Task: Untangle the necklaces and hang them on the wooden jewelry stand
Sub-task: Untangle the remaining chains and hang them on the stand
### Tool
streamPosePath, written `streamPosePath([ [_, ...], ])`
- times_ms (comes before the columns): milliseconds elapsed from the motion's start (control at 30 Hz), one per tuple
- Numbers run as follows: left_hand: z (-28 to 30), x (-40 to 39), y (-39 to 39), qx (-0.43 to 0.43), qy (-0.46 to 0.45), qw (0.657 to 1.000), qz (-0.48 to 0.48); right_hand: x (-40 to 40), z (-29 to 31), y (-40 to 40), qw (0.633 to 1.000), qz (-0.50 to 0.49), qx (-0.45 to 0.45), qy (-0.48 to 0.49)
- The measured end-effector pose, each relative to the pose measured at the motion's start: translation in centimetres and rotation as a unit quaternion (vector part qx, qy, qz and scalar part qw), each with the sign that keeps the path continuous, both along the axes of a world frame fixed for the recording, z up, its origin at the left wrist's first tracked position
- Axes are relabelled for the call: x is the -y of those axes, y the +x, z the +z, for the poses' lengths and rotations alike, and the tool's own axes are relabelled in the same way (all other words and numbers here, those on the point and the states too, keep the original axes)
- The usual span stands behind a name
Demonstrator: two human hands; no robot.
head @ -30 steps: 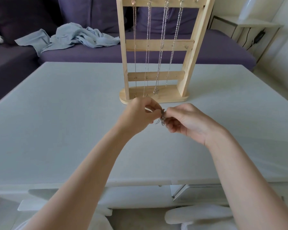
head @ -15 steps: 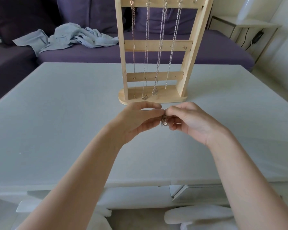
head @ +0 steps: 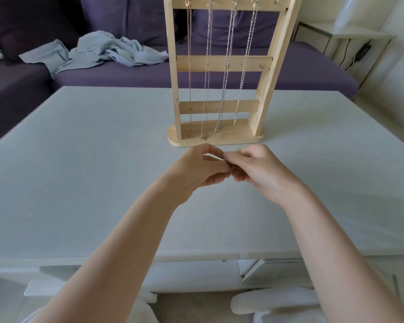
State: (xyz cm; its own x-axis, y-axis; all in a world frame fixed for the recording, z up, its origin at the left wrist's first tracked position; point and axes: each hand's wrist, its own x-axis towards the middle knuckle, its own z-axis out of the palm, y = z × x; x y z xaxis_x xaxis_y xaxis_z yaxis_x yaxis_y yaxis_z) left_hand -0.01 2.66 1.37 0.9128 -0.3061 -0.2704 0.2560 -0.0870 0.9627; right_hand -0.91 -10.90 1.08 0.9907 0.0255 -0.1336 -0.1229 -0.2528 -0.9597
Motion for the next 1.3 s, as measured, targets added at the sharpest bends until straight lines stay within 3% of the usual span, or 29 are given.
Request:
streamPosePath([
  [167, 0.4, -0.8, 0.5, -0.085, -0.178, 0.979, 0.051, 0.5, 0.6, 0.1, 0.990, 0.010, -0.039, 0.134],
  [367, 1.0, -0.5, 0.4, -0.152, -0.267, 0.950, 0.058, 0.3, 0.8, -0.2, 0.995, -0.010, -0.080, 0.059],
  [467, 0.8, -0.1, 0.3, -0.121, -0.222, 0.967, 0.012, 0.2, 0.5, -0.1, 0.995, -0.059, -0.056, 0.054],
  [567, 0.5, 0.4, 0.1, -0.076, -0.136, 0.988, -0.008, 0.0, 0.4, 0.0, 0.987, -0.090, -0.043, 0.126],
  [767, 0.9, 0.0, 0.2, -0.081, -0.177, 0.978, 0.074, 0.4, 1.3, 0.0, 0.950, -0.060, -0.068, 0.300],
  [867, 1.0, -0.2, 0.3, -0.015, -0.162, 0.983, 0.086, 0.4, 1.5, -0.2, 0.956, -0.017, -0.082, 0.281],
  [1033, 1.1, 0.1, 0.1, 0.162, -0.022, 0.984, 0.070, 0.3, 1.1, -0.4, 0.981, 0.011, -0.074, 0.179],
  [1300, 0.5, 0.5, 0.2, 0.196, 0.042, 0.973, 0.113, -0.1, 1.3, -0.5, 0.986, -0.075, -0.067, 0.136],
])
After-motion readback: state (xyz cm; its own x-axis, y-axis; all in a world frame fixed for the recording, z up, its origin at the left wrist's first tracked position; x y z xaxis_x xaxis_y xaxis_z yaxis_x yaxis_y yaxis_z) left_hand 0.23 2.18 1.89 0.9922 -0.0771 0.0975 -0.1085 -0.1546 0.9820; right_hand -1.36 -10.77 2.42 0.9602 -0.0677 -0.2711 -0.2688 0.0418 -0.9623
